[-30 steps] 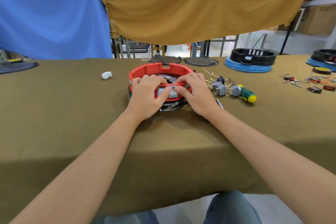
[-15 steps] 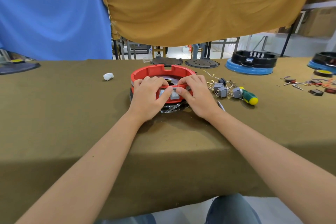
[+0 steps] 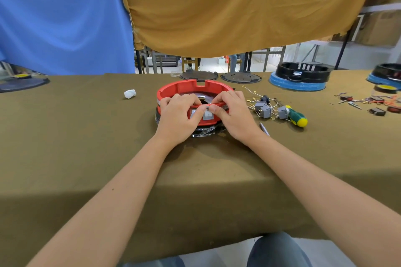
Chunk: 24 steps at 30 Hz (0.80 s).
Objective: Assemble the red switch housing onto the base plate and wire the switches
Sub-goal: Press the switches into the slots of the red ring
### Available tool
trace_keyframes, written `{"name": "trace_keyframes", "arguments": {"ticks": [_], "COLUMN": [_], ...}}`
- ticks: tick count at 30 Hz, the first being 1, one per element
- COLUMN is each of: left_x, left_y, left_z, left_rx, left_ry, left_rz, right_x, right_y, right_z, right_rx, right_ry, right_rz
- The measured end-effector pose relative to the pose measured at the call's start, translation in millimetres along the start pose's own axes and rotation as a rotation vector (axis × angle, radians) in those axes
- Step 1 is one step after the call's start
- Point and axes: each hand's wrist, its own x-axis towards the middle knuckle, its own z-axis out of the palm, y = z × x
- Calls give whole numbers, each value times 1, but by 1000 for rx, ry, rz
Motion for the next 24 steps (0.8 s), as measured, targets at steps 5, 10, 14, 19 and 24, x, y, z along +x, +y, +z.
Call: {"name": "trace_keyframes", "arguments": {"ticks": [5,10,14,19,24], "left_x": [-2,-4,-5,-5,-7], "left_y": [-4,-4,-1,3,2], "left_z": [-3,-6,-8,-8,-9], "left_rx": [-4,14,26,43,20], "left_ry": [-36,-69,-62,-69,-51], "left_rz": [21,43,51,61,50], "right_x": [-7,-12,-12,-11,-12], "right_y": [3,7,5,3,2], "right_z": [-4,-9,-10,-8,-6], "right_rx": [37,90,70,-26,-43], "right_ry": [-15,-86,-78,-30,-23], "right_rz": [-31,-28,-41,-83,-78]}}
